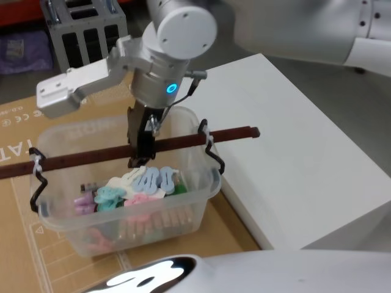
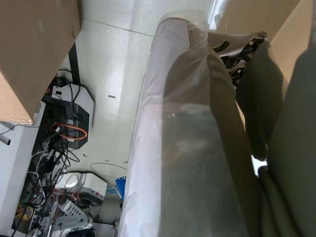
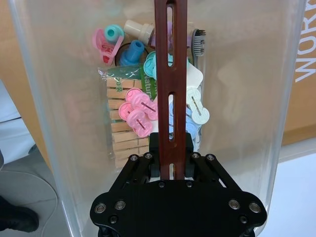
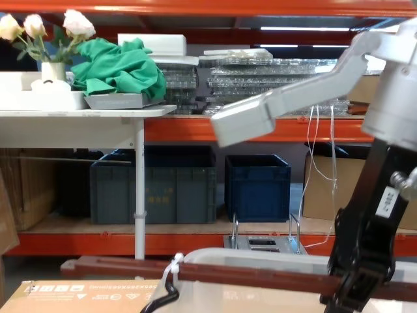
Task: Use one hand to grasp the basket and place it at the designated location.
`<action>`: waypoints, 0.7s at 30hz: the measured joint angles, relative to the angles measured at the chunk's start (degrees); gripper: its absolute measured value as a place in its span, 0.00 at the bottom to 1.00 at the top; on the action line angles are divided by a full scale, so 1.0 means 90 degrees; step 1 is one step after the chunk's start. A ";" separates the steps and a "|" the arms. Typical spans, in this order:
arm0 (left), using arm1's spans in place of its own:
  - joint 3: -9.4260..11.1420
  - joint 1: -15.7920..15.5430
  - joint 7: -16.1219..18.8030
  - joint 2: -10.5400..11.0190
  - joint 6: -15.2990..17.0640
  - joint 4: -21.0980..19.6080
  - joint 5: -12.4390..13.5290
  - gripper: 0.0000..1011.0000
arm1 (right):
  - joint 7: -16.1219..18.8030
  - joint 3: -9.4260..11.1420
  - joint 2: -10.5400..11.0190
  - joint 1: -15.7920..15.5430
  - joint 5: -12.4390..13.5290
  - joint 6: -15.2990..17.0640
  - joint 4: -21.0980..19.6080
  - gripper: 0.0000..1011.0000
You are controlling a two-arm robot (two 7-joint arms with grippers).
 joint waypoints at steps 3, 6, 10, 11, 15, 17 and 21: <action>0.0000 0.0000 0.0000 0.0000 0.0000 0.0000 0.0000 0.00 | 0.0009 0.0097 0.0114 0.0014 0.0082 0.0008 -0.0071 0.24; 0.0000 0.0000 0.0000 0.0000 0.0000 0.0000 0.0000 0.00 | 0.0045 0.0205 0.0228 0.0035 0.0200 0.0036 -0.0137 0.24; 0.0000 0.0000 0.0000 0.0000 0.0000 0.0000 0.0000 0.00 | 0.0098 0.0342 0.0381 0.0068 0.0304 0.0117 -0.0222 0.24; 0.0000 0.0000 0.0000 0.0000 0.0000 0.0000 0.0000 0.00 | 0.0110 0.0369 0.0416 0.0074 0.0320 0.0141 -0.0239 0.24; 0.0000 0.0000 0.0000 0.0000 0.0000 0.0000 0.0000 0.00 | 0.0193 0.0537 0.0640 0.0099 0.0435 0.0277 -0.0328 0.24; 0.0000 0.0000 0.0000 0.0000 0.0000 0.0001 0.0000 0.00 | 0.0219 0.0598 0.0722 0.0103 0.0473 0.0327 -0.0357 0.24; 0.0000 0.0000 0.0000 0.0000 0.0000 0.0001 0.0000 0.00 | 0.0263 0.0748 0.0921 0.0106 0.0564 0.0469 -0.0394 0.24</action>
